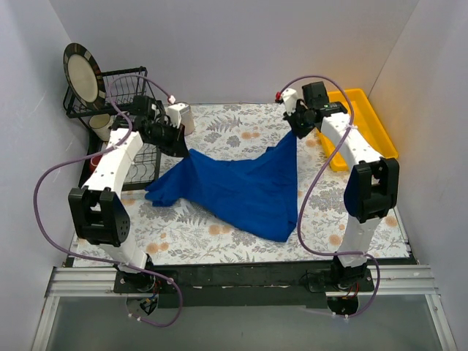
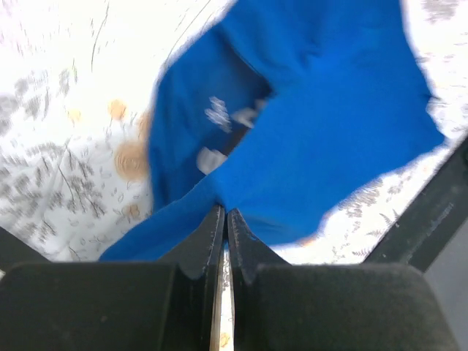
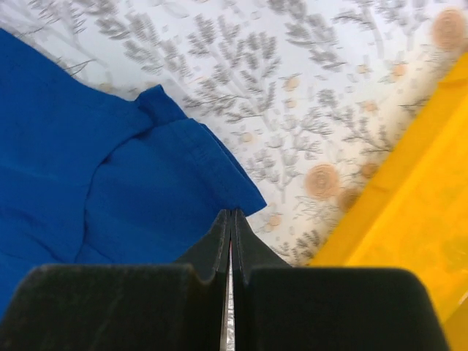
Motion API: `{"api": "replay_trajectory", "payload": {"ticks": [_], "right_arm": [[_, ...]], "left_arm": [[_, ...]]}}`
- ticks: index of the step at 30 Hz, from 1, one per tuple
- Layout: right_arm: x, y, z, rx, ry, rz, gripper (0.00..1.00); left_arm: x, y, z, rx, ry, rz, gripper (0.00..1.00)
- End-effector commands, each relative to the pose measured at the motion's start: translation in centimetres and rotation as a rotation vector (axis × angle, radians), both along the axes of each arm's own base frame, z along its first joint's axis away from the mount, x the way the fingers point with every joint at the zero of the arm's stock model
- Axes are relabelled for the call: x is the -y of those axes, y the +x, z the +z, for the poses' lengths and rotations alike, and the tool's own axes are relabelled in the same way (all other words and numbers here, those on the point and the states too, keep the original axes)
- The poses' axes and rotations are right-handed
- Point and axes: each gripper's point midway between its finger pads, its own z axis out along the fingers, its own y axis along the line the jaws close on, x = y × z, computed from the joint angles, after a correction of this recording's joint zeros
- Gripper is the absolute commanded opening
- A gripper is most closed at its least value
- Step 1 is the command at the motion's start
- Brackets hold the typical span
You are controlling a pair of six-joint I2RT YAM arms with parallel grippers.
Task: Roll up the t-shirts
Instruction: Flatten out the T-shirt at the center of the board.
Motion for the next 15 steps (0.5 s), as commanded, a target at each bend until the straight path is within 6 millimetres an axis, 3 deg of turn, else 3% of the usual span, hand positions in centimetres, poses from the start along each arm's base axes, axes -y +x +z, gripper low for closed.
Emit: {"api": "replay_trajectory", "payload": {"ticks": [1, 2, 3, 5, 6, 8, 9, 10, 12, 14, 15], "right_arm": [[2.2, 3.4, 4.4, 0.134, 0.010, -0.099, 0.01], [2.3, 3.3, 4.9, 0.144, 0.013, -0.103, 0.01], [2.5, 3.3, 5.0, 0.149, 0.014, -0.108, 0.01], [2.8, 2.5, 5.5, 0.155, 0.012, -0.113, 0.01], [3.0, 2.1, 5.8, 0.156, 0.011, -0.111, 0.01], [3.5, 0.3, 6.5, 0.154, -0.003, -0.096, 0.01], [3.7, -0.4, 6.7, 0.156, -0.009, -0.088, 0.01], [4.2, -1.3, 6.6, 0.146, -0.028, -0.076, 0.01], [4.9, -3.0, 6.8, 0.134, -0.037, -0.074, 0.01], [5.4, -4.6, 6.5, 0.078, -0.028, -0.065, 0.01], [5.2, -5.3, 6.1, 0.052, -0.020, -0.049, 0.01]], "left_arm": [[0.6, -8.0, 5.5, -0.025, -0.065, -0.206, 0.00], [0.0, -9.6, 4.6, -0.063, -0.033, -0.217, 0.00], [-0.7, -12.8, 2.0, -0.189, -0.010, -0.223, 0.00], [-2.5, -15.7, 0.1, -0.205, 0.088, -0.203, 0.00], [-3.1, -18.0, -1.9, -0.267, 0.108, -0.212, 0.00], [-3.4, -19.5, -1.8, -0.213, 0.131, -0.229, 0.00], [-3.4, -19.9, -1.7, -0.196, 0.130, -0.240, 0.02], [-3.2, -20.2, -1.7, -0.183, 0.126, -0.252, 0.11], [-2.9, -19.9, -1.5, -0.159, 0.109, -0.260, 0.47], [-2.8, -18.0, -1.5, -0.146, 0.115, -0.209, 0.52], [-2.6, -15.9, -1.8, -0.137, 0.112, -0.168, 0.55]]}}
